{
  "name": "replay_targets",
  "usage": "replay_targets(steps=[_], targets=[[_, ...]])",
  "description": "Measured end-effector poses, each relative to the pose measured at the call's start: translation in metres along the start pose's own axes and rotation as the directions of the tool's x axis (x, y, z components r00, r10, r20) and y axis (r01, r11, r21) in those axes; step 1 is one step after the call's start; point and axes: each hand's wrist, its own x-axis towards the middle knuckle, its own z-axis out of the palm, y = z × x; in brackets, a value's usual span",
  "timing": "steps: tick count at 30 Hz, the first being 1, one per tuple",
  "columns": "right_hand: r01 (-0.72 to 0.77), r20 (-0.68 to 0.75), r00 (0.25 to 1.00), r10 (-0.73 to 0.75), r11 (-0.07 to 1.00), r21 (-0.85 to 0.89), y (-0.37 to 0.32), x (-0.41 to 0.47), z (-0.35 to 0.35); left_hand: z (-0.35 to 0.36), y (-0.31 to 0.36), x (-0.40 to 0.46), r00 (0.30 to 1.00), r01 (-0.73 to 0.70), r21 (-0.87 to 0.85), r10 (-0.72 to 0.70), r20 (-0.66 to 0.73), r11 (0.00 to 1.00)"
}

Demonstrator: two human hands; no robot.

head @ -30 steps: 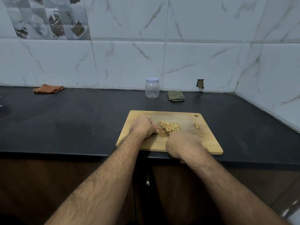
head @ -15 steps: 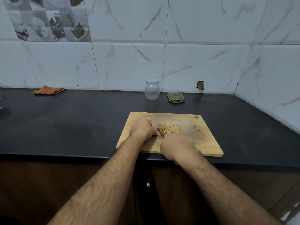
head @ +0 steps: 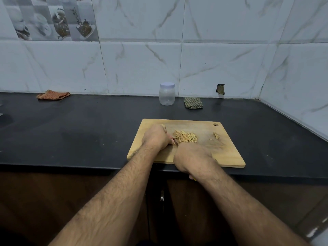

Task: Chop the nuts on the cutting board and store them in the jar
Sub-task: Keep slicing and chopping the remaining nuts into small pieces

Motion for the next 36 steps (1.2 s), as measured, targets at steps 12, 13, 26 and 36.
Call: replay_targets(steps=[12,13,26,36], targets=[[0.039,-0.044,0.998,-0.039,0.999,-0.004,0.013,-0.006,0.004,-0.003,0.003,0.001,0.999,0.023,0.006,-0.024,0.047,1.0],[0.041,-0.055,0.998,-0.041,0.999,0.006,0.012,-0.004,0.004,-0.003,0.003,0.002,0.999,0.028,0.001,-0.028,0.045,1.0],[0.02,-0.038,0.999,-0.02,1.0,0.016,0.006,0.008,0.006,0.002,0.0,0.006,0.999,0.041,-0.014,-0.04,0.025,0.999],[-0.057,0.019,0.998,0.056,0.998,0.042,-0.001,0.008,0.002,0.002,0.0,0.007,0.999,0.023,0.001,-0.023,0.026,1.0]])
